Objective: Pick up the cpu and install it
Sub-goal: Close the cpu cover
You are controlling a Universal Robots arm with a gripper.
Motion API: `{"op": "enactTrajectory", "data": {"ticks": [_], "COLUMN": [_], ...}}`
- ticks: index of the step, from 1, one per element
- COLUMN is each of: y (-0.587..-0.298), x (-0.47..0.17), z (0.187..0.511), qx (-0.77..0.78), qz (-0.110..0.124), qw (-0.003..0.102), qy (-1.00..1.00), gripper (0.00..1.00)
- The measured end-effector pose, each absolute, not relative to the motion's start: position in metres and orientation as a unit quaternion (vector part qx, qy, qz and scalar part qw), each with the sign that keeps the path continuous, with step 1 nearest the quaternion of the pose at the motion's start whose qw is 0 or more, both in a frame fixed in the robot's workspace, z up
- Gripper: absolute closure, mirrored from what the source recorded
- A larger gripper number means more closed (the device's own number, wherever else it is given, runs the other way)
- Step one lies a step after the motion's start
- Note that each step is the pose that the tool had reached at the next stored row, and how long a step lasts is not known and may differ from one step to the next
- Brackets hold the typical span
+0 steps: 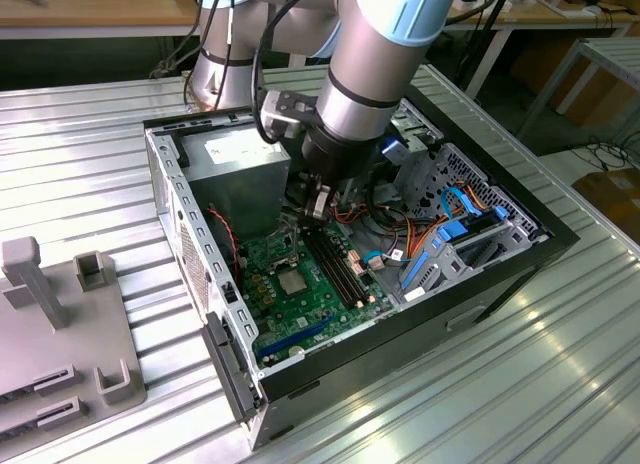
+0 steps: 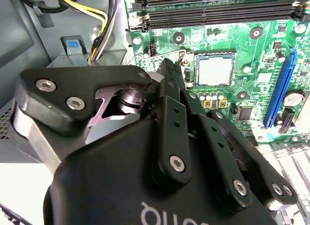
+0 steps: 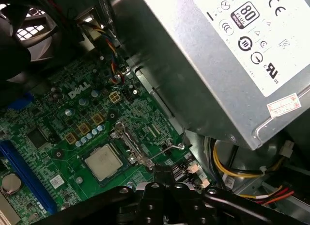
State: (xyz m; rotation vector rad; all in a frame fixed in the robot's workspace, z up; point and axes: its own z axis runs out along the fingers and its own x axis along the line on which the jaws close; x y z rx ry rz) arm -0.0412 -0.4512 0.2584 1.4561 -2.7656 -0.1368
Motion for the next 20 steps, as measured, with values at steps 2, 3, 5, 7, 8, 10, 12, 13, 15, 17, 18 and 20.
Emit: {"op": "enactTrajectory", "data": {"ticks": [2,3,5,7,8,10,12,13,15,17,18,20], "y": [-0.452,-0.453,-0.454,-0.456,-0.456,-0.458,-0.459,-0.46,-0.465,-0.467,-0.468,-0.471], "x": [-0.041,-0.041,-0.041,-0.041,-0.041,-0.041,-0.041,-0.041,-0.041,-0.041,-0.041,-0.041], "z": [0.259,0.259,0.259,0.259,0.259,0.26,0.26,0.26,0.26,0.26,0.26,0.26], "qx": [0.467,0.467,0.469,0.47,0.471,0.472,0.473,0.473,0.475,0.476,0.477,0.478], "qz": [-0.044,-0.044,-0.044,-0.044,-0.044,-0.044,-0.044,-0.044,-0.044,-0.044,-0.044,-0.044], "qw": [0.007,0.007,0.007,0.007,0.007,0.007,0.007,0.007,0.007,0.007,0.007,0.007], "qy": [-0.883,-0.883,-0.882,-0.882,-0.881,-0.881,-0.88,-0.88,-0.879,-0.878,-0.878,-0.877], "gripper": [0.89,0.89,0.89,0.89,0.89,0.89,0.89,0.89,0.89,0.89,0.89,0.89]}}
